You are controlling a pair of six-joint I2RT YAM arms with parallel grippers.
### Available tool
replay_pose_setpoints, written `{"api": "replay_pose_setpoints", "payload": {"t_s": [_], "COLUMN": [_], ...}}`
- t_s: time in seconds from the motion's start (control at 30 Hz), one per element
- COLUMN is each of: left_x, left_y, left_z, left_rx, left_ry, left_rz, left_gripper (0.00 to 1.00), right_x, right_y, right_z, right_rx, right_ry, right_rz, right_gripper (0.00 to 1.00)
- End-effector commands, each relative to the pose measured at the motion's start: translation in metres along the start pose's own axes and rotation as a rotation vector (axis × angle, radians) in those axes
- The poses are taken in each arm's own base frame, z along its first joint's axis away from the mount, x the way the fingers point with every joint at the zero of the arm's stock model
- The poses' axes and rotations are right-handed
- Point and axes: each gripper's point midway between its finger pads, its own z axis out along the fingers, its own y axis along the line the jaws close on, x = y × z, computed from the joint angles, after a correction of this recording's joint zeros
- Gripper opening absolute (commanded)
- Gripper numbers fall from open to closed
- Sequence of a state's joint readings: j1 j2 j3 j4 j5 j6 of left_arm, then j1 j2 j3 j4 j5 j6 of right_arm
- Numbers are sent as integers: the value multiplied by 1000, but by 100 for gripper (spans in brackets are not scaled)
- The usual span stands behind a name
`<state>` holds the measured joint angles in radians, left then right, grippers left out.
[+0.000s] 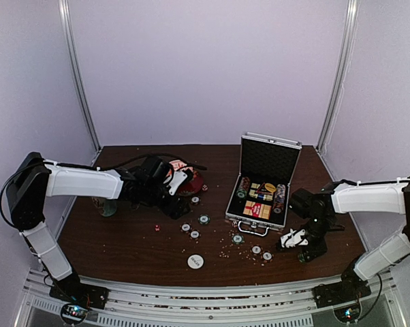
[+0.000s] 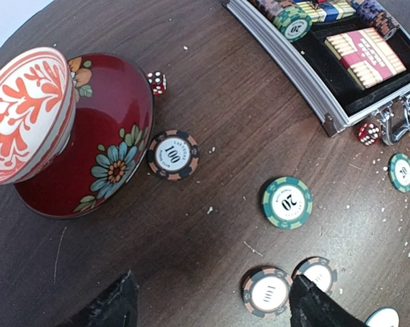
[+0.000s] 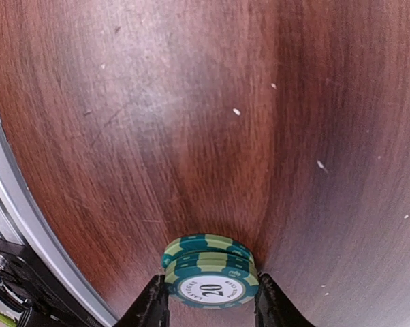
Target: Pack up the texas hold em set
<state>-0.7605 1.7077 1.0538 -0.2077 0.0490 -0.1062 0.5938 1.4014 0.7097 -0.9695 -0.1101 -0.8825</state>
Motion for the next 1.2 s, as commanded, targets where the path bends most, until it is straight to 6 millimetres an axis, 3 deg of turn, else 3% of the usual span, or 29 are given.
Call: {"api": "replay_pose_setpoints", "payload": {"t_s": [0.0,0.17,0.3,0.4,1.0,1.17], "left_x": [-5,-5,-4,-4,-5,-6], "left_y": [-3,-3,-3,-3,-2,-2], "left_z": [2,2,3,3,3,3], "left_rx": [12,12,13,10,8,8], "left_ry": [-29,-30,-26,-25,-27,-31], "left_rz": [10,9,9,13,13,14], "left_gripper": [78,78,78,78,78,78], "right_x": [-7,-8,-11,-8,3,4], "right_y": [-2,-3,-2,0,4,5], "right_z": [-1,1,0,1,17,19], "right_rx": [-1,-2,-1,-3,54,47], "right_ry": [-16,-18,-32,-27,19,27], "right_rz": [7,9,13,5,-3,-2], "right_gripper": [42,43,58,60,48,35]}}
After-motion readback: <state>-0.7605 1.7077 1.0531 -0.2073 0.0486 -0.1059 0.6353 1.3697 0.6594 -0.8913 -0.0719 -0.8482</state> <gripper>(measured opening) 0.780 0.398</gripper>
